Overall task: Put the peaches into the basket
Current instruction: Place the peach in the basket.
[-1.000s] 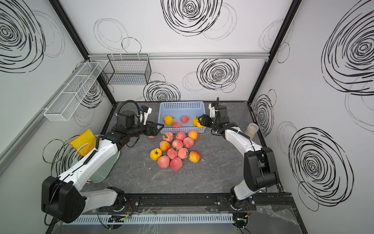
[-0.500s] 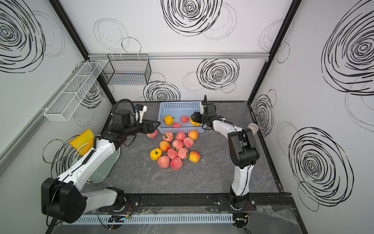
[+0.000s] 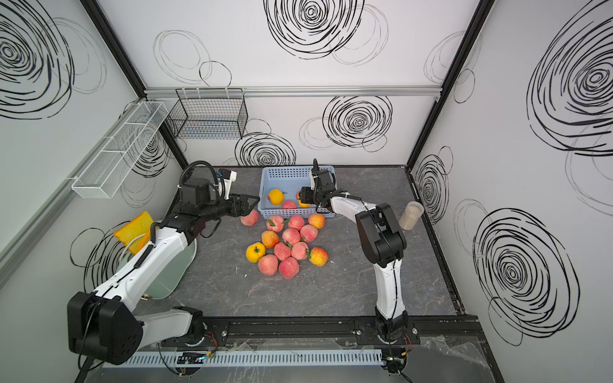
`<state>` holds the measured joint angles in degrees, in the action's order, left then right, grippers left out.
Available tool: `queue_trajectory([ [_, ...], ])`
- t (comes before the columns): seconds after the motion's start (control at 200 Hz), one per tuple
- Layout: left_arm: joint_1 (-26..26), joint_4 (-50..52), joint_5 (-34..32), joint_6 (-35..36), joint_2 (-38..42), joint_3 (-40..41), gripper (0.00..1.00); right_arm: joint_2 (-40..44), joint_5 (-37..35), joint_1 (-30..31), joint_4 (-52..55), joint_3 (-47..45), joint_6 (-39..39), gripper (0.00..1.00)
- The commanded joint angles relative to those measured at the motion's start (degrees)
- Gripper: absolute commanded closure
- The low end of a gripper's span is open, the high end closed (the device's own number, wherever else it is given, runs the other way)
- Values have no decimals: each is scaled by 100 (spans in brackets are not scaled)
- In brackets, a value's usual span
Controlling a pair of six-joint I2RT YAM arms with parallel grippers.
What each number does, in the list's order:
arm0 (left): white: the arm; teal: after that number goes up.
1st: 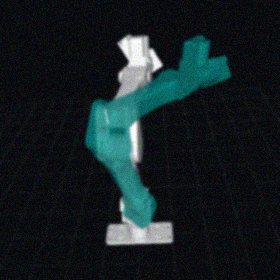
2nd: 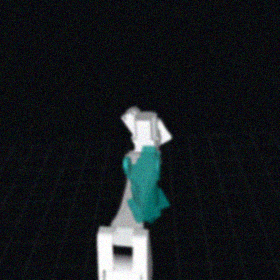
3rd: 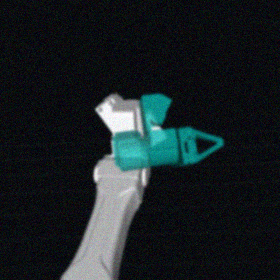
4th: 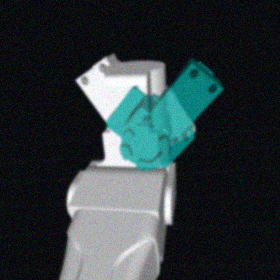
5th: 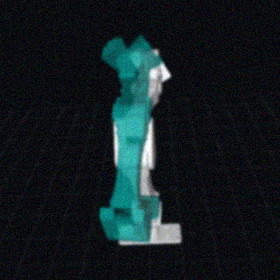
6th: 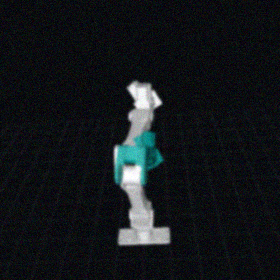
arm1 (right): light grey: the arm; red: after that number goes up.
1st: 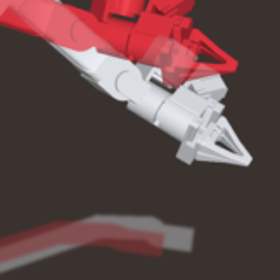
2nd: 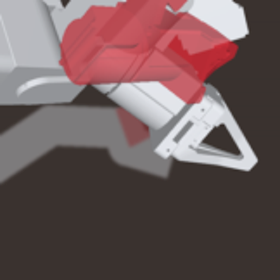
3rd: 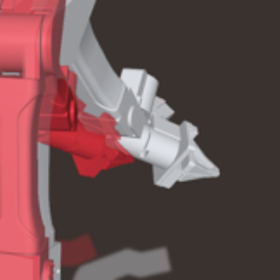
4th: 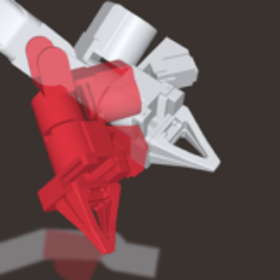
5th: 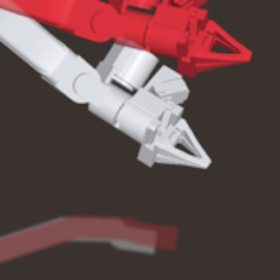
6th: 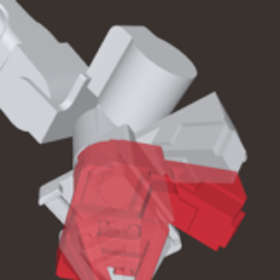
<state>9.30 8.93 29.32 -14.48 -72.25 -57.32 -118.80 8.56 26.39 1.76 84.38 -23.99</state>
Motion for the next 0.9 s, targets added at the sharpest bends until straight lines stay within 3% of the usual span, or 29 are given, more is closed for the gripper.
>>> queue_trajectory([
  [0.0,-72,-260,115,-46,12,10,9,-96,-235,36,107,110,95,41],
  [0.355,-82,-247,100,-46,32,10,9,32,-339,72,149,94,131,24],
  [0.615,-96,-260,92,-52,12,19,9,621,-412,107,146,-240,205,22],
  [0.895,-95,-183,-68,9,-8,10,10,1821,-395,95,-202,-1176,548,20],
])
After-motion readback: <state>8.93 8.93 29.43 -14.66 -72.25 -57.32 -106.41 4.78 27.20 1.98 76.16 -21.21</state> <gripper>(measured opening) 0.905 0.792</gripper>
